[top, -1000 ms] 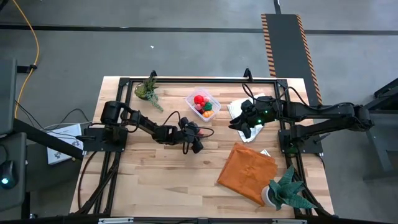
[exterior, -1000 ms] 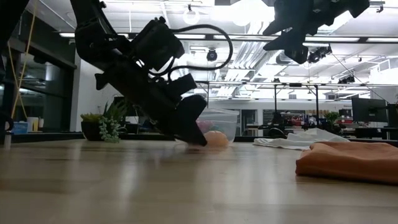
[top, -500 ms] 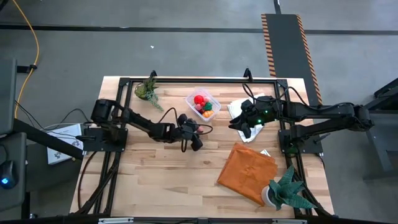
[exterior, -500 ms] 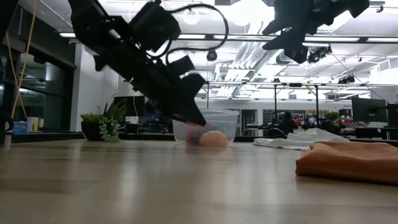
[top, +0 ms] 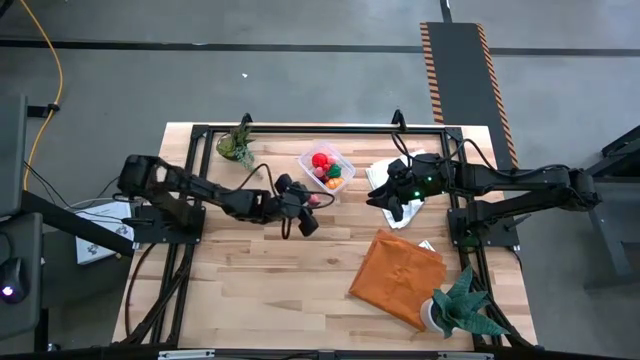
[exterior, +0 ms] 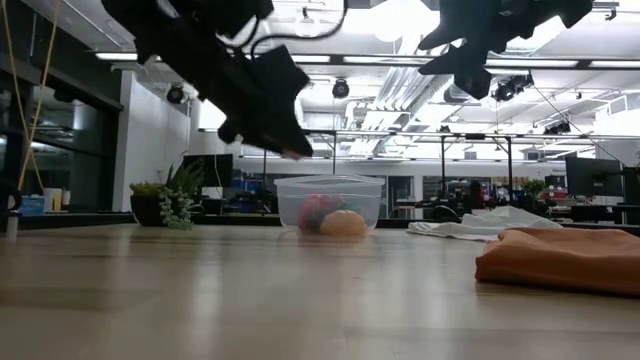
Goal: Pick and placing Produce into tupperware
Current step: Put the pink peach into the transparent bin
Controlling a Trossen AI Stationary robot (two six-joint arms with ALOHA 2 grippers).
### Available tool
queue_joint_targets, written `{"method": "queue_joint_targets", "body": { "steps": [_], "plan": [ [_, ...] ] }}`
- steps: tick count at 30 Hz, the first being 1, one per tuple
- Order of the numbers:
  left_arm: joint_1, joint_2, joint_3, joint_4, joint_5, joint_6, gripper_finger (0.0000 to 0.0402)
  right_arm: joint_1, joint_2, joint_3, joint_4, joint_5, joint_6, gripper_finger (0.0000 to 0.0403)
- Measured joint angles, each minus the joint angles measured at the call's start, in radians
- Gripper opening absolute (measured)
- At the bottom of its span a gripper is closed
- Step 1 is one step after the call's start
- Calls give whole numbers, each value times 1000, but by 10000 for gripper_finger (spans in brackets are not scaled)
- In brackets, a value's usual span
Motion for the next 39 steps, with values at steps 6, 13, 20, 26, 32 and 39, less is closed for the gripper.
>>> {"method": "queue_joint_targets", "body": {
  "steps": [6, 13, 20, 26, 32, 39],
  "plan": [
    [0, -108, 1, -85, -12, 5, 136, 0, 0, 0, 20, 0, -2, 144],
    [0, -260, 0, -187, -27, 22, 136, 0, 0, 0, 63, 0, -2, 144],
    [0, -413, 0, -255, -54, 62, 136, 0, 0, 0, 82, 6, -1, 144],
    [0, -498, 1, -276, -50, 173, 136, 0, 0, 0, 123, 19, 7, 144],
    [-2, -544, 1, -256, -46, 326, 136, 0, 0, 0, 163, 59, 40, 144],
    [0, -574, 1, -249, -94, 671, 136, -2, 0, 0, 232, 123, 80, 144]
  ]
}}
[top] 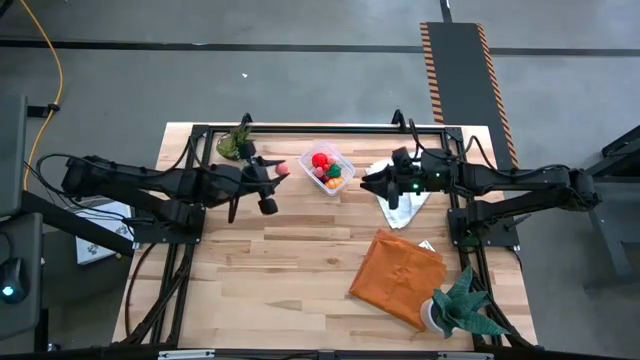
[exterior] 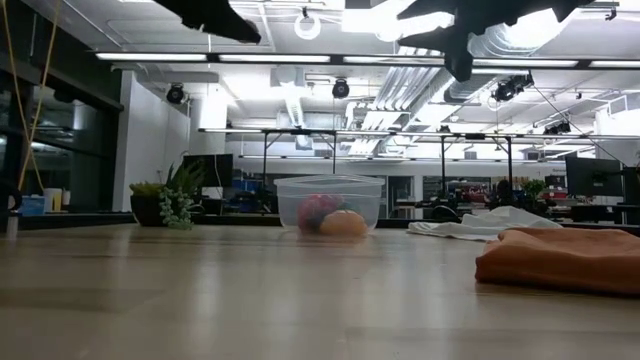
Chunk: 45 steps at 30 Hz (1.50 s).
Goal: Pick and placing Produce into tupperware
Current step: Put the pink peach into the transparent bin
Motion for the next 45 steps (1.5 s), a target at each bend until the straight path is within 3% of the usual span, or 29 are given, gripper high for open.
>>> {"method": "queue_joint_targets", "body": {
  "steps": [4, 8, 11, 15, 22, 29, 45],
  "plan": [
    [1, 10, 0, 4, -18, 222, 136, -20, 0, 0, 4, 15, 0, 144],
    [1, 17, -1, 25, -125, 352, 136, -45, 0, 0, 5, 17, 4, 144],
    [12, 19, -1, 109, -181, 372, 136, -58, 0, 0, 16, 17, 4, 144],
    [61, 19, 22, 209, -176, 380, 136, -74, 0, 0, 43, 17, 3, 144],
    [238, 19, 120, 213, -79, 319, 136, -97, 0, 0, 58, 17, 1, 144],
    [439, 19, 186, 153, 181, 215, 136, -98, 0, 0, 58, 17, 4, 144],
    [921, 39, 210, 117, 990, -214, 136, -102, 0, 0, 57, 74, 4, 144]
  ]
}}
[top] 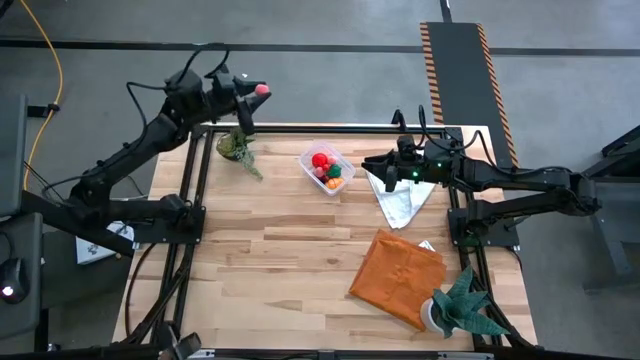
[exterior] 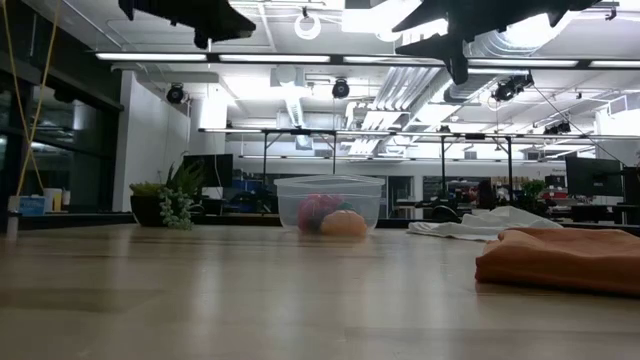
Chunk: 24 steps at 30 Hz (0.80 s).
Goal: Pick and placing Produce into tupperware
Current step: Put the pink peach into the transparent bin
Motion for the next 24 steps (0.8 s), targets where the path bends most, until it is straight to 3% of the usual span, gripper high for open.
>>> {"method": "queue_joint_targets", "body": {
  "steps": [6, 12, 17, 24],
  "plan": [
    [92, 79, 0, 47, 227, -106, 136, -23, 0, 0, 0, 15, 6, 144],
    [142, 197, 0, 271, 383, -271, 136, -35, 0, 0, 0, 16, 22, 144],
    [153, 297, 63, 290, 445, -328, 136, -35, 0, 0, 0, 25, 31, 144],
    [128, 421, 197, 153, 473, -210, 136, -35, 0, 0, 0, 42, 49, 144]
  ]
}}
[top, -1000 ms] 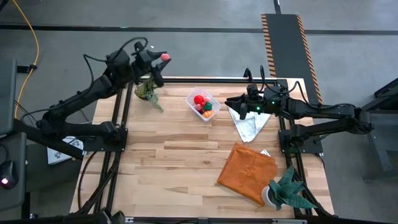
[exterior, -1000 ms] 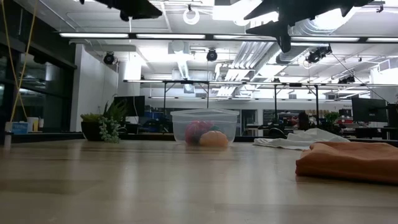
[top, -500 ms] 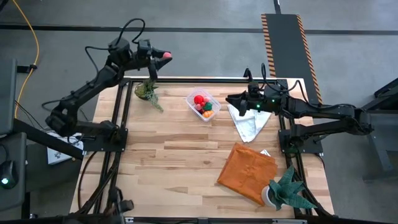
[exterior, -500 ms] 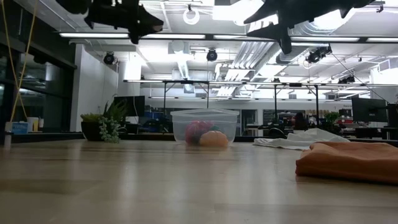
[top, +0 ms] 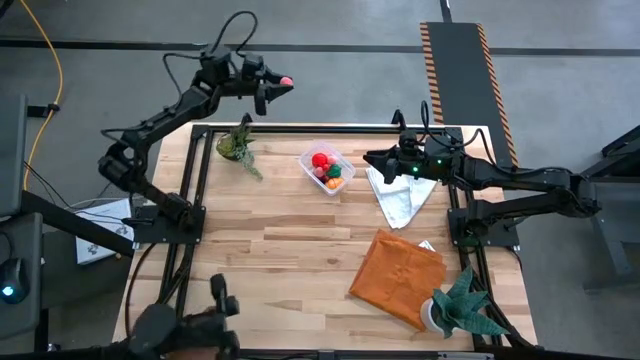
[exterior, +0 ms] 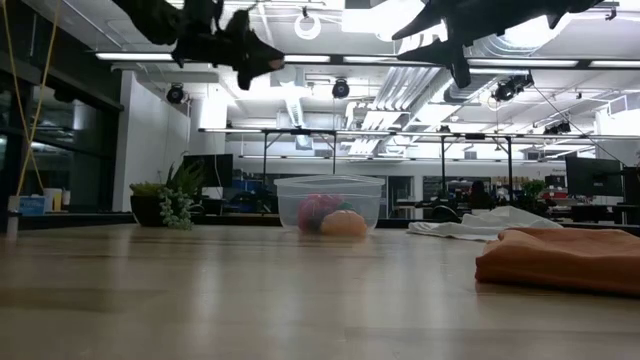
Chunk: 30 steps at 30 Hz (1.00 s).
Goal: Pick and placing Produce into tupperware
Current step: Put the pink peach into the transparent bin
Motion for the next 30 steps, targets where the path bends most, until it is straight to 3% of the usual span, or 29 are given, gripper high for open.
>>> {"method": "queue_joint_targets", "body": {
  "steps": [8, 16, 20, 30],
  "plan": [
    [-64, 109, 114, -293, -62, 226, 136, 0, 1, 0, 0, 2, -1, 144],
    [-145, 178, 131, -413, -185, 356, 136, 0, 37, 0, -1, -1, 0, 144],
    [-186, 185, 131, -441, -263, 377, 136, 0, 60, 0, 0, -19, 3, 144],
    [-246, 185, 169, -579, -321, 383, 136, 1, 82, 0, 11, -37, -6, 144]
  ]
}}
